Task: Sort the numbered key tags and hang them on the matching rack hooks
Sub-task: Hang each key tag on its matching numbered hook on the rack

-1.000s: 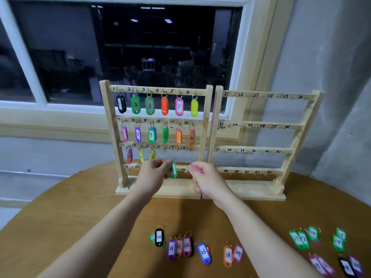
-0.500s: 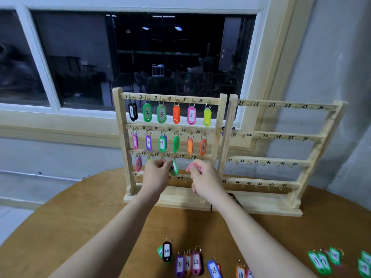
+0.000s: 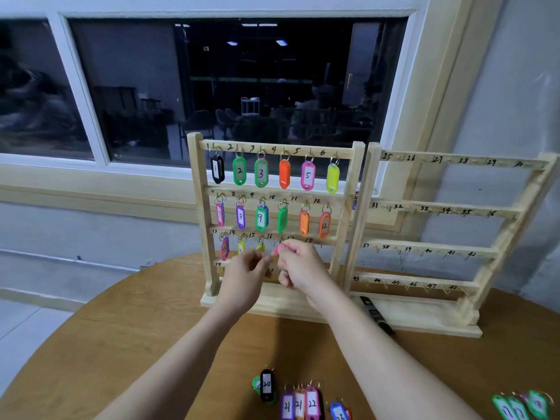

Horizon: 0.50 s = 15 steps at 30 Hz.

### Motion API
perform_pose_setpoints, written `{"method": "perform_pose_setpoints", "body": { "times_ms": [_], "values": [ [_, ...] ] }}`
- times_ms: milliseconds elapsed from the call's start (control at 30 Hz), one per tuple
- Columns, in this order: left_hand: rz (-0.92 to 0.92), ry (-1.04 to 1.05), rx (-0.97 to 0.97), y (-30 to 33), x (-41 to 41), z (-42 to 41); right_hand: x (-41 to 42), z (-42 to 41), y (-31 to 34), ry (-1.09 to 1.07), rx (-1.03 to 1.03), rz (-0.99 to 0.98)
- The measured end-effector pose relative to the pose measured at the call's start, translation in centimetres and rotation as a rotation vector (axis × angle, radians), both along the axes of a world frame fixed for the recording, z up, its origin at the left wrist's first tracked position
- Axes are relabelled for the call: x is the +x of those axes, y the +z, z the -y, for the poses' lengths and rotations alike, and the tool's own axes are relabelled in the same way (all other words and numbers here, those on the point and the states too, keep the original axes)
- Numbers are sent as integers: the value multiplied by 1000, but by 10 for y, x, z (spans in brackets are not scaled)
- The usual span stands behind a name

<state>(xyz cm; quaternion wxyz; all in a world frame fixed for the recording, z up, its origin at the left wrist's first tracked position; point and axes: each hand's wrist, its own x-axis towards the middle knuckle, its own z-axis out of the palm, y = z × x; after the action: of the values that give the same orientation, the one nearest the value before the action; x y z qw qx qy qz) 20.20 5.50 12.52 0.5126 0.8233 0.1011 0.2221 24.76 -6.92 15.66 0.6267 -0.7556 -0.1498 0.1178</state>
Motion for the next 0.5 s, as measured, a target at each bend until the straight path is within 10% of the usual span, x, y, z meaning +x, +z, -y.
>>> {"method": "perform_pose_setpoints", "body": {
  "times_ms": [500],
  "values": [
    [-42,-169,205,-8,-31,19,-6,24,-23,-81,17,-112]
  ]
}}
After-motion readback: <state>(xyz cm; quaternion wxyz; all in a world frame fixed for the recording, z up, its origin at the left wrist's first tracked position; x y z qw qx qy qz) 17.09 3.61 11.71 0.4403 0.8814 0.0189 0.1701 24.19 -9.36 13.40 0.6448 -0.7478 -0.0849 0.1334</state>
